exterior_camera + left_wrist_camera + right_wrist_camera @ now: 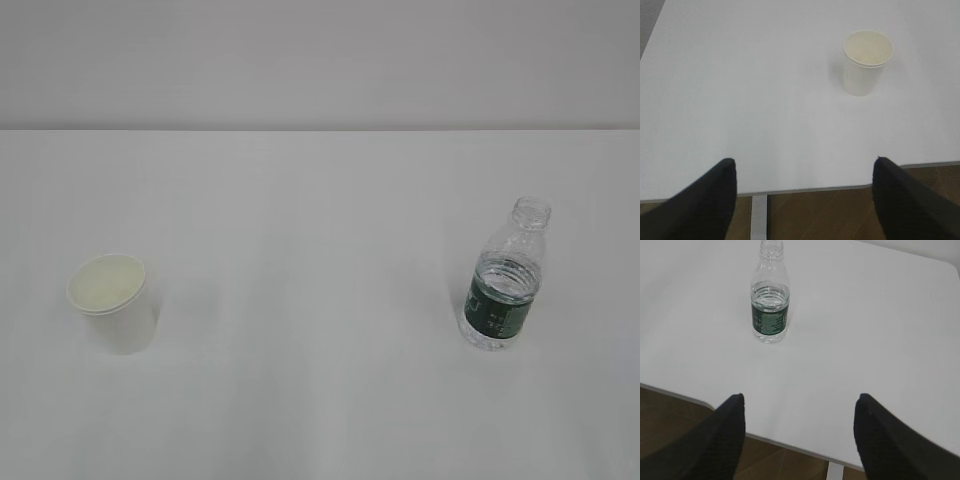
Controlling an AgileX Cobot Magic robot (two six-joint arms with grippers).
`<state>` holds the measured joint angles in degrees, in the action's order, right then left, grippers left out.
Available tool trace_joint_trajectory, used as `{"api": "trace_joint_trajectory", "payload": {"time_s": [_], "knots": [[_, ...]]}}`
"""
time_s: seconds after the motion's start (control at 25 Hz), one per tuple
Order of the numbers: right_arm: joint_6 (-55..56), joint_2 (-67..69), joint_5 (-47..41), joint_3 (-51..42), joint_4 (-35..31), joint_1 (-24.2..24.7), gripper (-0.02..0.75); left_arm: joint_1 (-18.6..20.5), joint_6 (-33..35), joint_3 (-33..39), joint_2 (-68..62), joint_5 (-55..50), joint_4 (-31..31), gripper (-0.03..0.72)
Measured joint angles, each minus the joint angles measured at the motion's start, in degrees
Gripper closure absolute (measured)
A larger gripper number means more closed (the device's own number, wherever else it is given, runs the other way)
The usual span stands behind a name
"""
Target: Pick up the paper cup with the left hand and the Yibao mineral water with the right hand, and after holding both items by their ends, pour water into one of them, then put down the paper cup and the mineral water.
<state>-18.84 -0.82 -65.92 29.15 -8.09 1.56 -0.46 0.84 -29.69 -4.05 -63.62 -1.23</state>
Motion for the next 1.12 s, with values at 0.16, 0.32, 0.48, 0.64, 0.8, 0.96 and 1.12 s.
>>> {"api": "trace_joint_trajectory", "payload": {"time_s": [0.16, 0.32, 0.48, 0.64, 0.8, 0.96, 1.12], "knots": [[0.0, 0.0, 0.0, 0.0, 0.0, 0.0, 0.220, 0.0, 0.0, 0.0, 0.0, 0.0, 0.0, 0.087], [0.0, 0.0, 0.0, 0.0, 0.0, 0.0, 0.220, 0.0, 0.0, 0.0, 0.0, 0.0, 0.0, 0.092], [0.0, 0.0, 0.0, 0.0, 0.0, 0.0, 0.220, 0.0, 0.0, 0.0, 0.0, 0.0, 0.0, 0.095], [0.0, 0.0, 0.0, 0.0, 0.0, 0.0, 0.220, 0.0, 0.0, 0.0, 0.0, 0.0, 0.0, 0.095], [0.0, 0.0, 0.0, 0.0, 0.0, 0.0, 0.220, 0.0, 0.0, 0.0, 0.0, 0.0, 0.0, 0.095], [0.0, 0.0, 0.0, 0.0, 0.0, 0.0, 0.220, 0.0, 0.0, 0.0, 0.0, 0.0, 0.0, 0.095], [0.0, 0.0, 0.0, 0.0, 0.0, 0.0, 0.220, 0.0, 0.0, 0.0, 0.0, 0.0, 0.0, 0.095]]}}
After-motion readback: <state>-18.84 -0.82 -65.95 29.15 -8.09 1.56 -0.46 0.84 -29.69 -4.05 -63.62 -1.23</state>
